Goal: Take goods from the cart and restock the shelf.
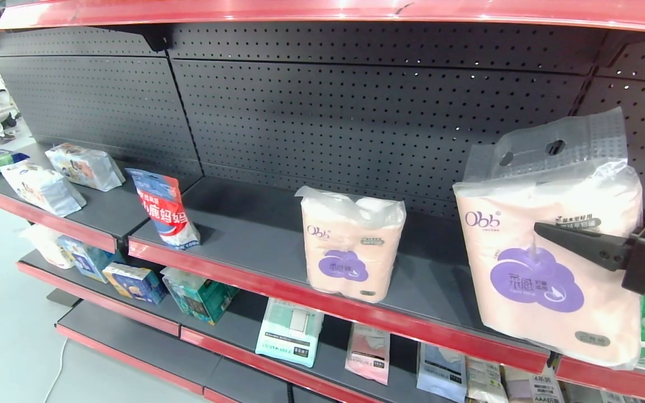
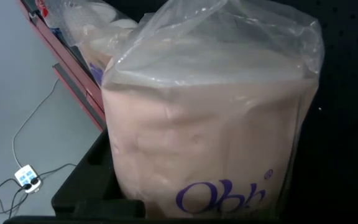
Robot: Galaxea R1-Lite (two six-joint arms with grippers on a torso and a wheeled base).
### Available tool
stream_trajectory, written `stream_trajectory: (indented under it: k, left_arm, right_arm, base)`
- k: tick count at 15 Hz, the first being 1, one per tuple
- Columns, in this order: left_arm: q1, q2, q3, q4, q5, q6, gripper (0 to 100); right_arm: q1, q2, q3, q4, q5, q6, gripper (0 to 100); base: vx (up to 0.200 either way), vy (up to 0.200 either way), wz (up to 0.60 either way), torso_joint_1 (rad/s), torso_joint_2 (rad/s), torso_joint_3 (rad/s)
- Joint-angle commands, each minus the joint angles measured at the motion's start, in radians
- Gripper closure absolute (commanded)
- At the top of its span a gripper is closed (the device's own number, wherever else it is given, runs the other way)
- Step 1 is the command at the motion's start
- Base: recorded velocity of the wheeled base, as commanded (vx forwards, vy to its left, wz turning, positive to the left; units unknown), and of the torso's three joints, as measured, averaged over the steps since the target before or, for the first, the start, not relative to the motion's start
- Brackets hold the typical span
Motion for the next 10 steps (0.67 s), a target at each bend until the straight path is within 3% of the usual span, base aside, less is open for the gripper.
stream_trajectory:
  k: [1, 3, 4, 5, 6, 10]
  left_arm:
    - [-0.002, 0.008, 0.0, 0.001, 0.0, -0.001, 0]
    - [-0.002, -0.002, 0.003, -0.004, -0.032, -0.027, 0]
    - [-0.002, -0.002, 0.011, 0.004, -0.11, -0.031, 0]
    - [-0.004, -0.002, 0.016, 0.01, -0.138, -0.008, 0]
    - [-0.004, 0.009, 0.014, 0.012, -0.144, 0.008, 0]
    - [-0.004, -0.002, 0.016, 0.012, -0.138, 0.015, 0]
  right_arm:
    - [0.001, 0.007, -0.001, 0.0, 0.0, -0.002, 100]
    - [0.001, 0.015, -0.002, 0.0, 0.001, -0.002, 100]
    - [0.001, 0.019, -0.004, 0.0, 0.001, -0.004, 100]
    - [0.001, 0.019, -0.001, 0.0, 0.001, -0.004, 100]
    - [0.001, 0.019, -0.001, 0.0, 0.001, -0.007, 100]
    - [0.001, 0.03, 0.002, 0.0, 0.001, -0.004, 100]
  base:
    - [0.0, 0.0, 0.0, 0.0, 0.0, 0.0]
    - [0.0, 0.0, 0.0, 0.0, 0.0, 0.0]
    - [0.0, 0.0, 0.0, 0.0, 0.0, 0.0]
    - [0.0, 0.0, 0.0, 0.0, 0.0, 0.0]
    - [0.0, 0.0, 0.0, 0.0, 0.0, 0.0]
    - [0.0, 0.0, 0.0, 0.0, 0.0, 0.0]
